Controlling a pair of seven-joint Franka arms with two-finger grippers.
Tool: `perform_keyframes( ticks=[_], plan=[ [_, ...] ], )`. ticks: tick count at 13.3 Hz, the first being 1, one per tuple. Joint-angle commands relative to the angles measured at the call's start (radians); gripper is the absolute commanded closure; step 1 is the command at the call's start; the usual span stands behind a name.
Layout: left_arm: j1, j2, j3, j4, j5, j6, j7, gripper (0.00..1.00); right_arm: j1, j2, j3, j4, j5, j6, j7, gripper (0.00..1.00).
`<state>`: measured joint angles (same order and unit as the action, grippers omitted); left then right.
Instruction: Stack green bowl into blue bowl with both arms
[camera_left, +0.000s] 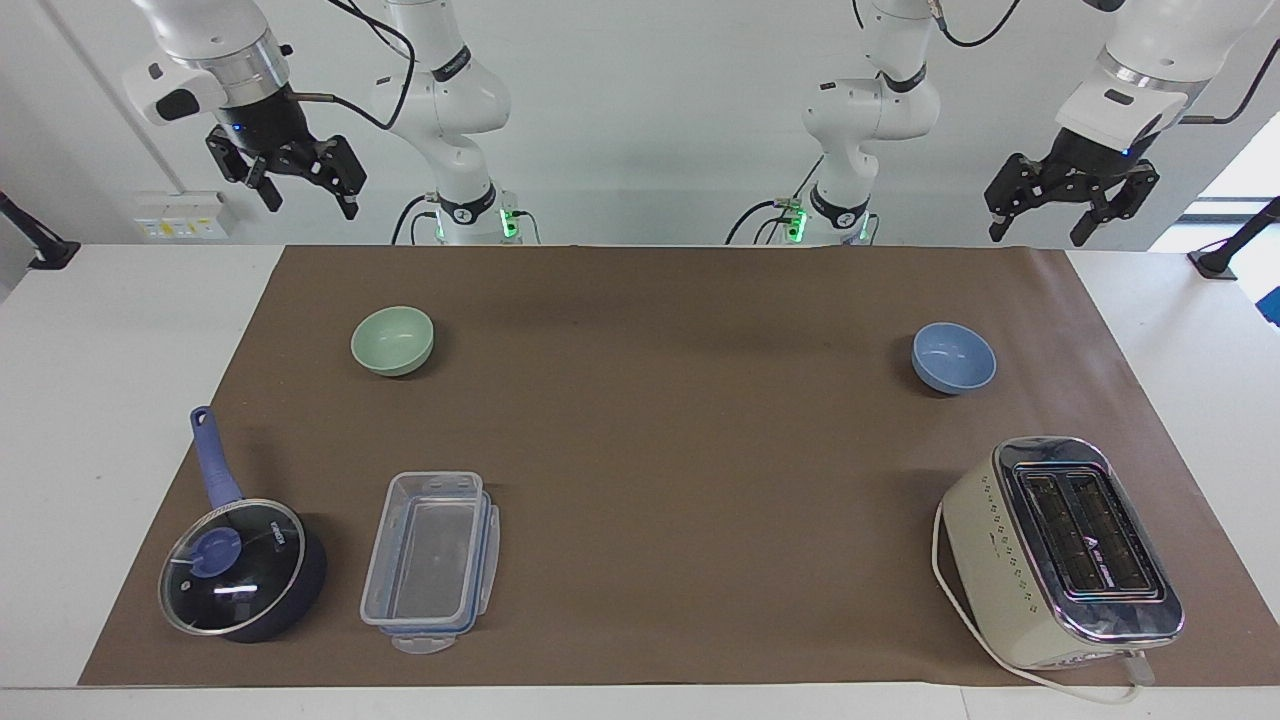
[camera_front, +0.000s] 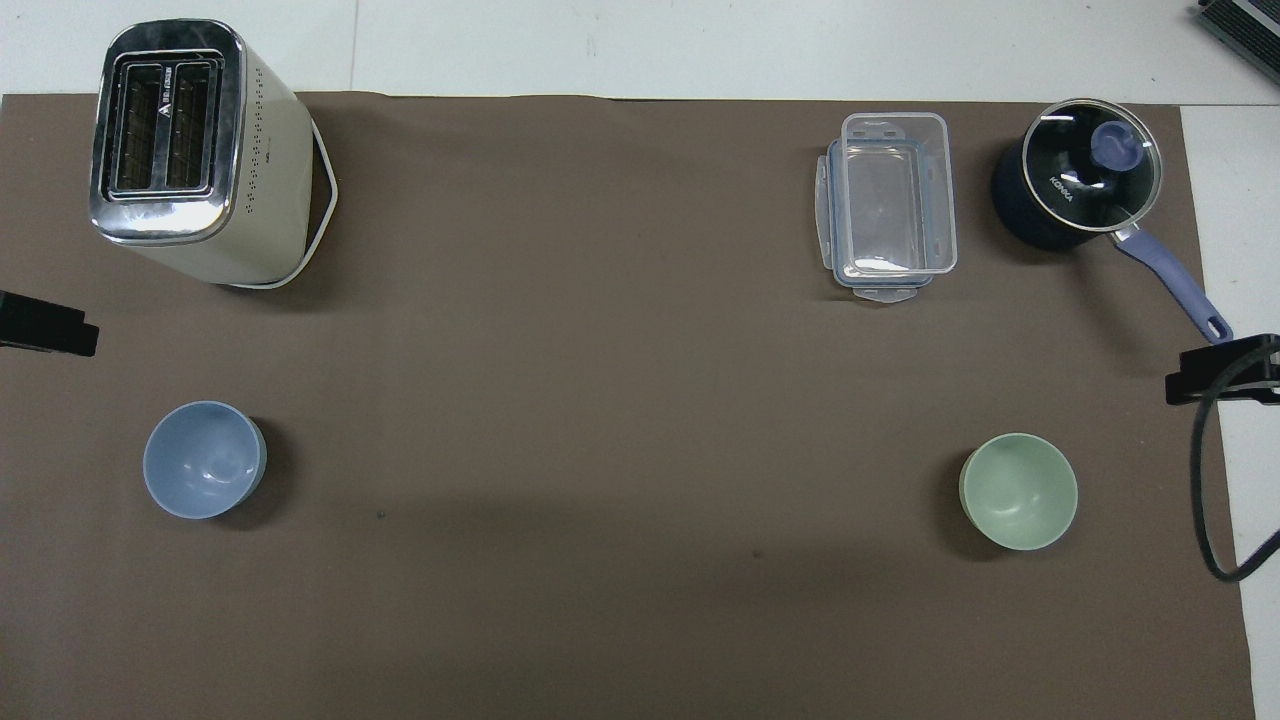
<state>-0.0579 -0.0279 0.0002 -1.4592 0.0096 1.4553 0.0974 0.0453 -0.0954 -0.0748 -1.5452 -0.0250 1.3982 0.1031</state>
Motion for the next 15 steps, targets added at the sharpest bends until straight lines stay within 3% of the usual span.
perform_keyframes(
  ticks=[1,15],
  plan=[
    [0.009,-0.001,-0.003,0.003,-0.016,-0.007,-0.007,0.00,-0.013,0.002,0.004,0.011,0.017,-0.010,-0.019,0.00],
    [0.053,-0.037,-0.002,-0.052,-0.046,0.019,0.022,0.00,-0.013,0.002,0.003,0.010,0.017,-0.010,-0.019,0.00]
  ],
)
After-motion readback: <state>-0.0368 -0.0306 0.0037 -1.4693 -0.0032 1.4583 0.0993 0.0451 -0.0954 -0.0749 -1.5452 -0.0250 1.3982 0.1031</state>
